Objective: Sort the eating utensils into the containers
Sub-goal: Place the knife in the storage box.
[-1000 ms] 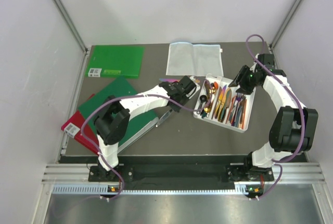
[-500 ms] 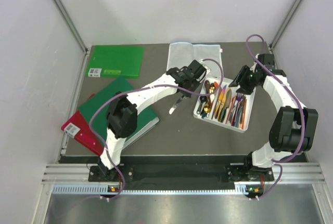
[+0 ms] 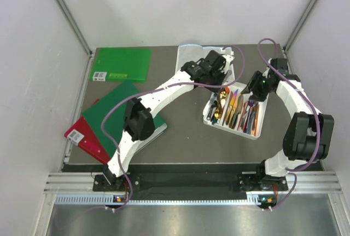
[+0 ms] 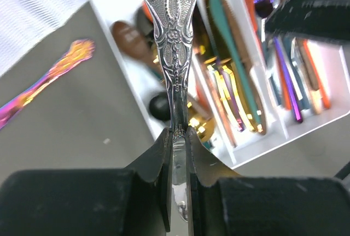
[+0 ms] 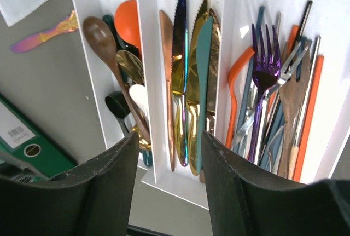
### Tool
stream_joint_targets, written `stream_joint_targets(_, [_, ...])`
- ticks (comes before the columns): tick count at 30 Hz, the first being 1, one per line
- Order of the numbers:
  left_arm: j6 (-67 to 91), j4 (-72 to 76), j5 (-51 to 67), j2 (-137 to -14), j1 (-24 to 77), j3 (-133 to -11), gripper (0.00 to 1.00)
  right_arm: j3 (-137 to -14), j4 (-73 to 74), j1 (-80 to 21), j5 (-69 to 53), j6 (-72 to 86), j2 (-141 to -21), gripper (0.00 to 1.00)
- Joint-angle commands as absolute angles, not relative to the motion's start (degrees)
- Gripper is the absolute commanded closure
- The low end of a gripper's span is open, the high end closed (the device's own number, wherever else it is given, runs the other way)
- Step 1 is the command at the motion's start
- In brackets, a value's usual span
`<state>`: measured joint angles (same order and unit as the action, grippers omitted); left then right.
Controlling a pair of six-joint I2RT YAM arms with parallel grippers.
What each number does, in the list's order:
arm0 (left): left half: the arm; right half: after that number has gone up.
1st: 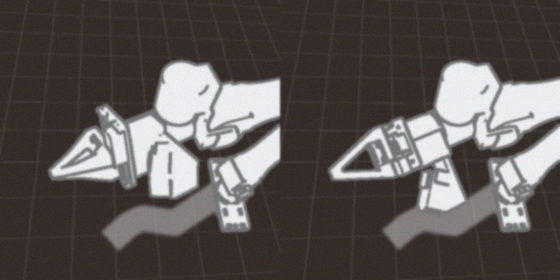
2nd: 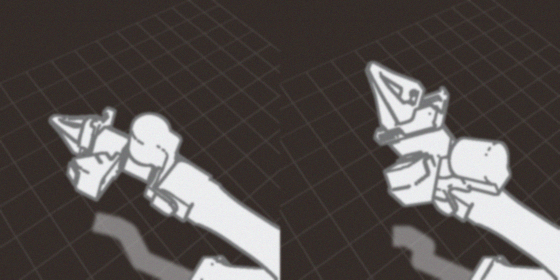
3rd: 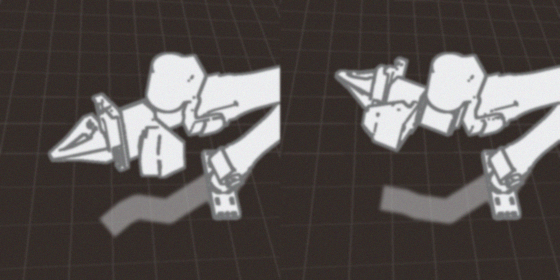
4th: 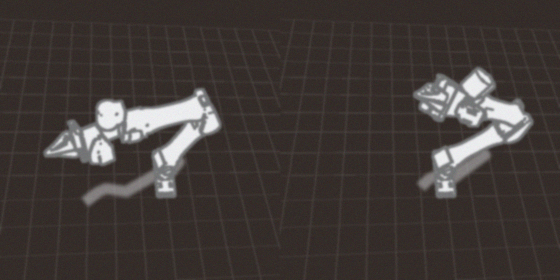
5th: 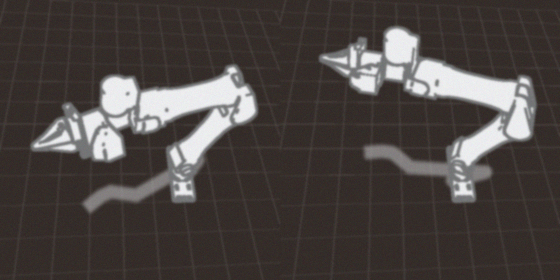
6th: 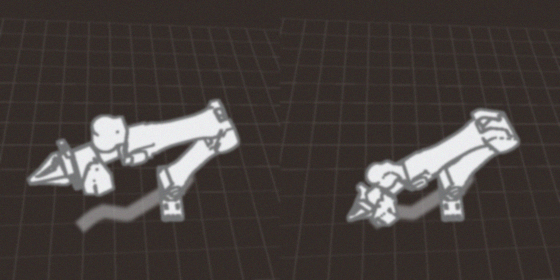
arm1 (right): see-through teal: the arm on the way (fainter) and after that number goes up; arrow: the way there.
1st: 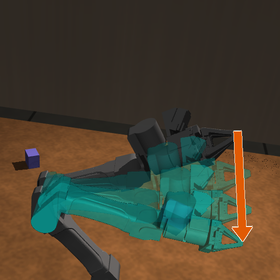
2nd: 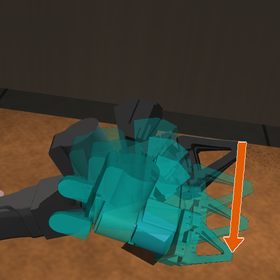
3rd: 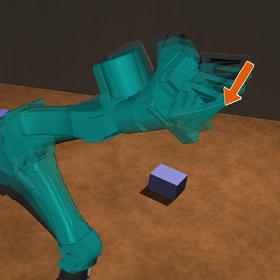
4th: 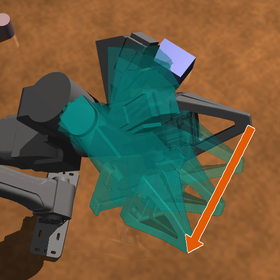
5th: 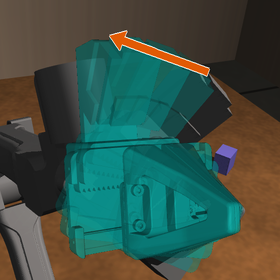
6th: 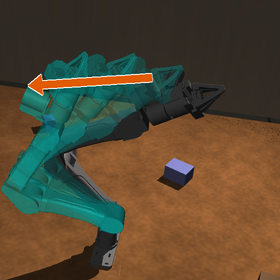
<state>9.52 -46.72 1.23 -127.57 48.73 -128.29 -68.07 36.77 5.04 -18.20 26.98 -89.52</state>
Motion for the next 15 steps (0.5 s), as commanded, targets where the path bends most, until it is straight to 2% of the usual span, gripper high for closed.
stream_joint_targets(1, [13.18,-42.02,8.52,-132.53,48.52,-132.54,1.00,-66.54,37.79,5.27,-16.18,25.66,-85.79,0.51])
stream_joint_targets(5, [16.51,-38.77,14.40,-135.43,48.60,-131.66,1.00,-64.34,38.41,5.54,-15.03,26.01,-82.89,0.51])
stream_joint_targets(15, [20.39,-35.16,15.73,-140.18,48.51,-134.47,1.00,-56.61,40.78,5.54,-14.59,27.51,-76.03,0.51])
